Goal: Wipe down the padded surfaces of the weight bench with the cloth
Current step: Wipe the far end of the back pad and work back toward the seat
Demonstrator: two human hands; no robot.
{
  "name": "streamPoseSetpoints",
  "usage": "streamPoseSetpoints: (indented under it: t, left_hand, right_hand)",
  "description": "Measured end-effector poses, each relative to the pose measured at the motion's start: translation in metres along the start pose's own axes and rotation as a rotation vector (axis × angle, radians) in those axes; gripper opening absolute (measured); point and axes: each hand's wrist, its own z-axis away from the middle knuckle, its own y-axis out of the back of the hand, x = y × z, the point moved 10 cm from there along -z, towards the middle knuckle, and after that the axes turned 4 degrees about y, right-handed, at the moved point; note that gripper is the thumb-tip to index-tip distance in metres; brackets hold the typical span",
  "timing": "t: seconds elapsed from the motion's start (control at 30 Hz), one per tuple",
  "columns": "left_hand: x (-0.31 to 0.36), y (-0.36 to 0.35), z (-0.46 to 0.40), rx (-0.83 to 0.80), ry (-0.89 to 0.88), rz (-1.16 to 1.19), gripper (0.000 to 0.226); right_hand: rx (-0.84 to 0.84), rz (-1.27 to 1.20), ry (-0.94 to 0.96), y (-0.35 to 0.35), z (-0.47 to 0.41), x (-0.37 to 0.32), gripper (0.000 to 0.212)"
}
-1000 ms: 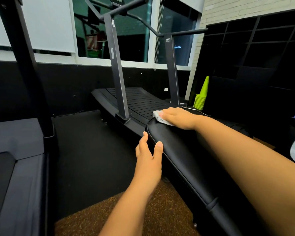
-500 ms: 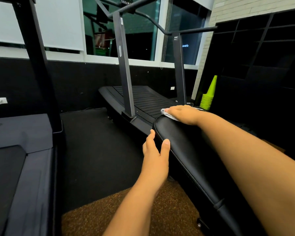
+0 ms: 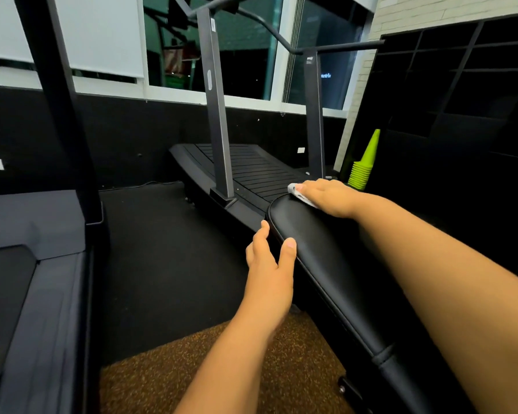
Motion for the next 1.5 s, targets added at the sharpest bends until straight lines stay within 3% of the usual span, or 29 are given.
streamPoseSetpoints:
  t: [0.07, 0.2, 0.27, 0.37, 0.47, 0.57, 0.7, 0.8, 0.97, 1.17, 1.33, 1.5]
  left_hand:
    - [0.001, 0.001, 0.0, 0.005, 0.002, -0.007, 0.058]
    - [0.003, 0.002, 0.001, 0.0, 0.002, -0.014, 0.059]
    - [0.003, 0.002, 0.002, -0.002, 0.002, -0.019, 0.059]
    - [0.001, 0.002, 0.0, 0.001, 0.002, -0.02, 0.058]
    - [0.001, 0.001, -0.001, 0.004, -0.004, -0.021, 0.059]
    - [0.0, 0.001, -0.002, 0.007, -0.004, -0.022, 0.059]
    - [0.001, 0.002, -0.003, 0.016, -0.032, -0.048, 0.06]
    - [-0.016, 0.012, -0.003, 0.033, -0.008, -0.05, 0.056]
    - [-0.079, 0.034, 0.013, -0.008, 0.176, -0.022, 0.05]
    - [-0.087, 0.041, 0.041, 0.005, 0.245, 0.068, 0.033]
    - [-0.054, 0.049, 0.055, 0.163, 0.172, 0.15, 0.012]
    - [-0.001, 0.047, 0.066, 0.207, -0.087, 0.052, 0.018]
  right_hand:
    - [-0.001, 0.074, -0.027, -0.002, -0.006, -0.004, 0.076]
    - [0.123, 0.073, 0.09, -0.001, 0.001, -0.034, 0.05]
    - [0.111, 0.029, 0.171, -0.002, 0.005, -0.038, 0.06]
    - [0.024, -0.021, 0.099, -0.002, -0.001, -0.012, 0.08]
    - [0.022, 0.071, -0.025, 0.003, -0.003, 0.0, 0.079]
    - [0.045, 0.075, -0.016, 0.0, -0.001, -0.01, 0.084]
    - [0.112, 0.024, 0.111, -0.003, 0.035, -0.036, 0.056]
    - [0.073, 0.057, 0.154, -0.015, 0.073, -0.045, 0.06]
    - [0.008, 0.065, 0.132, -0.028, 0.148, -0.05, 0.059]
    - [-0.042, 0.144, 0.0, -0.047, 0.204, -0.076, 0.061]
    - [0.054, 0.192, -0.072, -0.043, 0.169, -0.094, 0.065]
    - [0.036, 0.073, -0.051, -0.042, 0.172, -0.103, 0.06]
